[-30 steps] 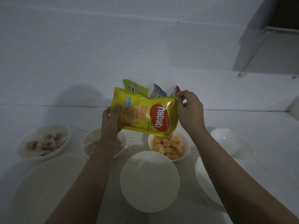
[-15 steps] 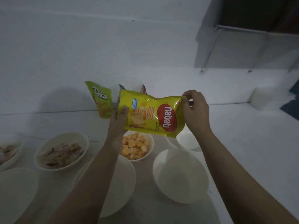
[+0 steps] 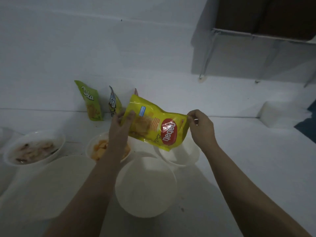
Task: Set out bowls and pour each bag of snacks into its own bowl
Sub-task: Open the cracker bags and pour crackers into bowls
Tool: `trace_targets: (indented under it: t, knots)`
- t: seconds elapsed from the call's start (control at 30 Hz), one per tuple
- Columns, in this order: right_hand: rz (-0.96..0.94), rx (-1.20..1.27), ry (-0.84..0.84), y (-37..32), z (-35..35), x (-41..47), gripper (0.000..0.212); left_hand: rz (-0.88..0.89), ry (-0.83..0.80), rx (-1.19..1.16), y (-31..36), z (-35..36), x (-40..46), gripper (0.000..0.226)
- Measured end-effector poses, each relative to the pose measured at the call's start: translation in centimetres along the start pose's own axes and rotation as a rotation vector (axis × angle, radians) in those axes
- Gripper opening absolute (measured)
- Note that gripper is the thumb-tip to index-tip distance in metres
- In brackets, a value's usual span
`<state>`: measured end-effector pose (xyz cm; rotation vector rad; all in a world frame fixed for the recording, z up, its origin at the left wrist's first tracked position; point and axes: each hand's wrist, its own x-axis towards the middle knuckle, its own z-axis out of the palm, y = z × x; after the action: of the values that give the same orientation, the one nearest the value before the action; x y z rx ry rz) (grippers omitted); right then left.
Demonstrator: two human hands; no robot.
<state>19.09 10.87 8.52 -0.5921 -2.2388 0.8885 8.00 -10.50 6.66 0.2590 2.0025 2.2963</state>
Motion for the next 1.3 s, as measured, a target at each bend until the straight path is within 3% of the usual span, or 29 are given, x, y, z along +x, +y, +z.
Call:
trace_targets:
  t: [0.13,1.0,1.1,1.3]
  knots:
    - [-0.003,0.033,0.000,1.0,-0.1,-0.3,0.013,0.027,0.052,0.056,-0.4,0.6,-0.6,0.051]
    - [-0.086,0.131,-0.005,3.0,-0.5,0.9,0.014,0.143,0.092,0.307,1.7,2.1,-0.7,0.056]
    - [-0.067,0.151,0.012,2.9,-0.6,1.0,0.015,0.148,0.081,0.304,2.0,2.1,-0.7,0.068]
    - [-0.075,0.153,0.015,2.7,-1.0,1.1,0.016,0.141,0.067,0.265,2.2,2.3,-1.1,0.064]
